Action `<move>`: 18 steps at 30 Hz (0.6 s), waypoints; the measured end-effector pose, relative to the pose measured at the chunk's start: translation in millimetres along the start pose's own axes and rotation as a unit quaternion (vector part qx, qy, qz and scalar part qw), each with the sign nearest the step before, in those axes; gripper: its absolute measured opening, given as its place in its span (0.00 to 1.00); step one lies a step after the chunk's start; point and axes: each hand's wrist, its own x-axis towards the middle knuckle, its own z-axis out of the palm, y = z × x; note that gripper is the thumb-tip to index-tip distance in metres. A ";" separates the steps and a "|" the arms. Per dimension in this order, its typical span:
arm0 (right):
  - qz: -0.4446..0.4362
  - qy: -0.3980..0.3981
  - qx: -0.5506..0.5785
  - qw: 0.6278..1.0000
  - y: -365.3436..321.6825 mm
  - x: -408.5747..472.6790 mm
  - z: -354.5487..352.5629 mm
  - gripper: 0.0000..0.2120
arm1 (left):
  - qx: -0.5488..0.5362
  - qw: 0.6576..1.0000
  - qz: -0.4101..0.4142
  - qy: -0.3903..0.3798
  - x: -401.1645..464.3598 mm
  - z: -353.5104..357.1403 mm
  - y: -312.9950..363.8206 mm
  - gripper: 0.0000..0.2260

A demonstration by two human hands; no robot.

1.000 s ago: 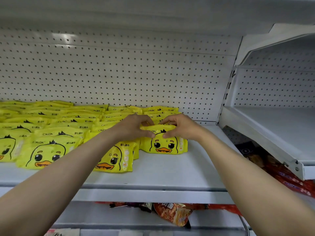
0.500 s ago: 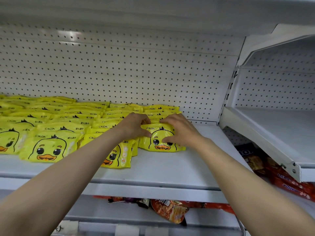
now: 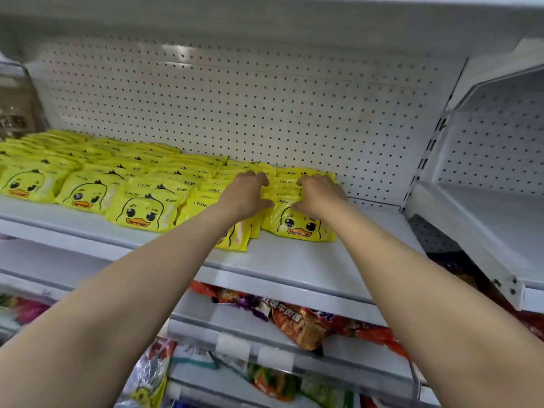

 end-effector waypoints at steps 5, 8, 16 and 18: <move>-0.040 0.026 0.058 0.997 -46.0 -3.3 -25.3 0.27 | 0.034 0.996 -0.044 0.067 -33.7 -45.9 -31.8 0.24; -0.074 0.041 0.068 0.994 -88.6 -6.8 -37.1 0.26 | 0.055 0.991 -0.076 0.096 -62.8 -76.0 -63.5 0.23; -0.206 0.108 0.108 0.967 -269.0 -40.7 -40.6 0.23 | 0.112 0.974 -0.136 0.143 -181.1 -161.6 -184.3 0.21; -0.241 0.107 0.131 0.956 -324.7 -55.3 -34.8 0.23 | 0.125 0.969 -0.153 0.147 -219.4 -185.0 -221.7 0.21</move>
